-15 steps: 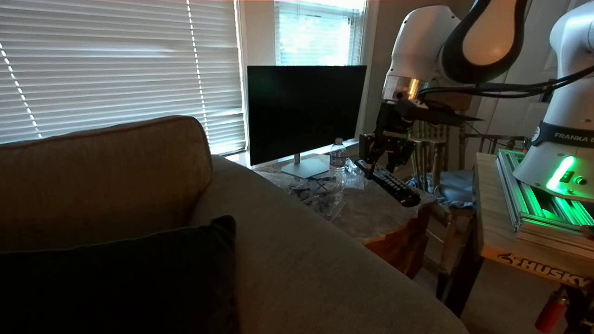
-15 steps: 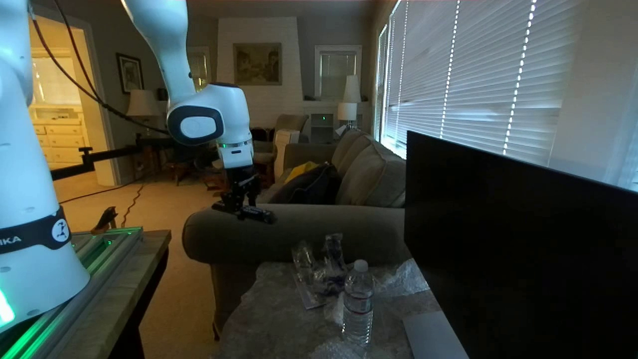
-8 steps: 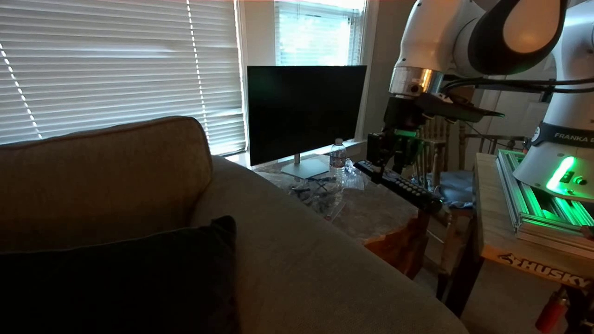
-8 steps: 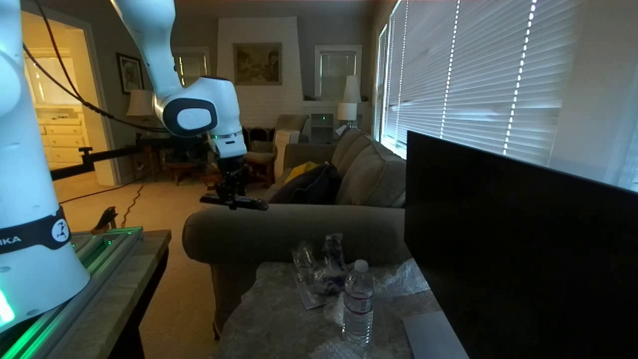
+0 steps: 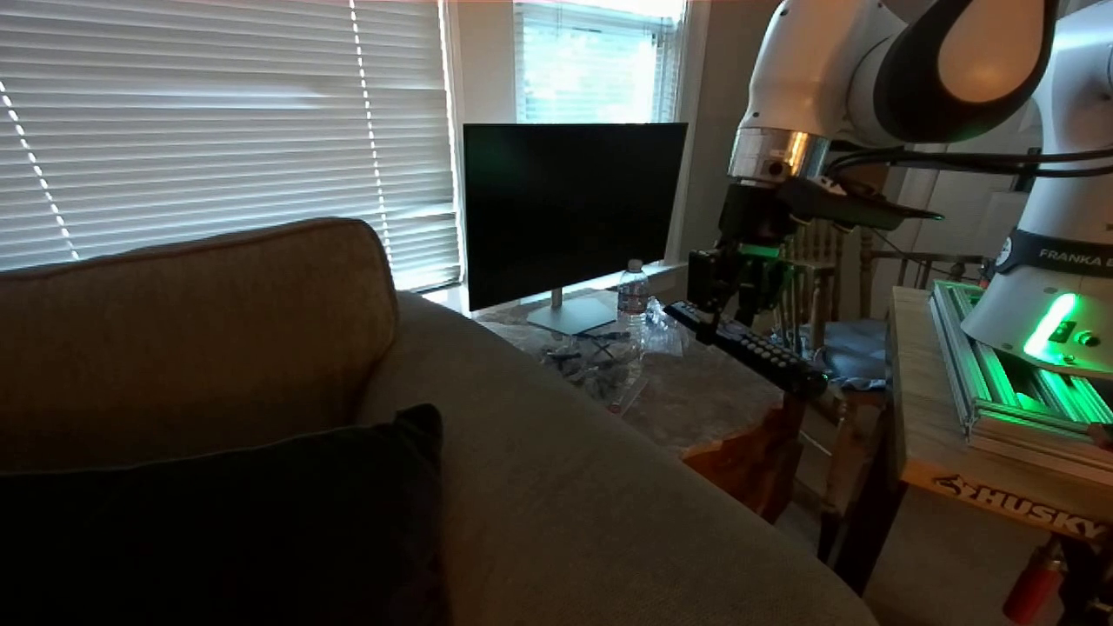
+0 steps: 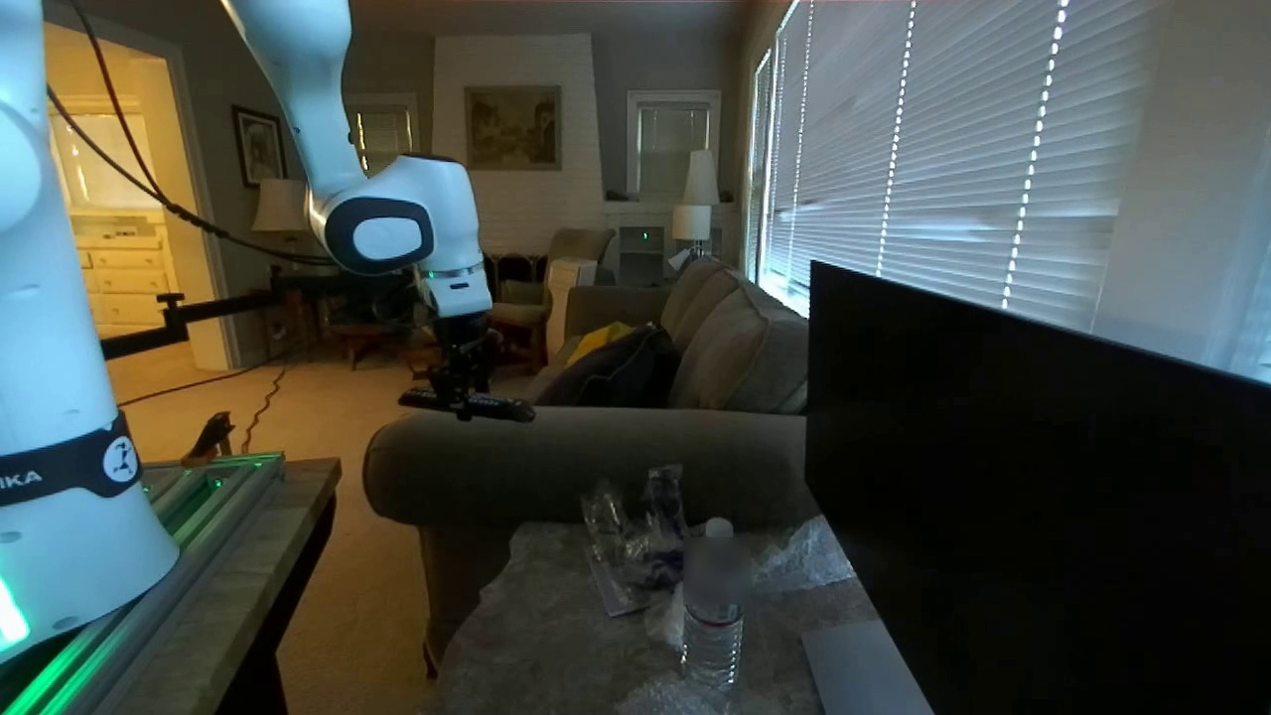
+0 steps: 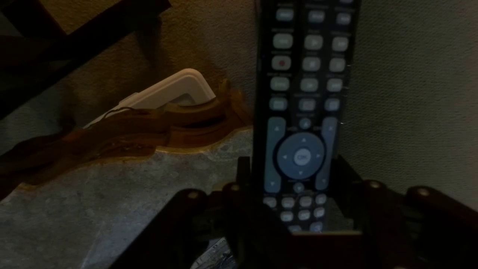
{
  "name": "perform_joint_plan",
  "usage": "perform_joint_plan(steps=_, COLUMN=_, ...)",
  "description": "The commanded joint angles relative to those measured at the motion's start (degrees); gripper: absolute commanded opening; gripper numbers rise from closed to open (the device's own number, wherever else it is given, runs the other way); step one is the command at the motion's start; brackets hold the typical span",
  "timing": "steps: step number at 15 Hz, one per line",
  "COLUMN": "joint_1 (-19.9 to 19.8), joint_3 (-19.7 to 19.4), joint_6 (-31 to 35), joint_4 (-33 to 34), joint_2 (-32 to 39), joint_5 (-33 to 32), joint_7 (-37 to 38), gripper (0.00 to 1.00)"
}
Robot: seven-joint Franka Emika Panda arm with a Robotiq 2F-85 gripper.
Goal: Put the black remote on the armrest
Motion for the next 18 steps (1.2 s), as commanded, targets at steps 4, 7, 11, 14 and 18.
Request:
perform_joint_plan(steps=4, joint_1=4.7, joint_3=-0.2, joint_6=3.8, joint_4=6.5, joint_2=6.0, joint_5=-3.0, joint_7=1.6, gripper=0.29)
perform_joint_plan(steps=7, joint_1=9.3, joint_3=-3.8, joint_6=4.2, joint_4=11.5, joint_2=9.6, joint_5=-5.7, joint_7=1.4, gripper=0.29)
perform_joint_plan(steps=11, joint_1=16.0, joint_3=-10.2, joint_6=1.8, joint_4=19.7, joint_2=14.4, joint_5=-9.6, joint_7=1.5, gripper=0.29)
perform_joint_plan(steps=14, joint_1=21.5, joint_3=-15.3, joint_6=0.4, joint_4=25.3, joint_2=18.1, joint_5=-11.1, joint_7=2.3, gripper=0.29)
perform_joint_plan(steps=18, joint_1=25.4, joint_3=-19.1, joint_6=-3.9, joint_4=31.2, joint_2=22.4, joint_5=-11.7, joint_7=2.2, gripper=0.29)
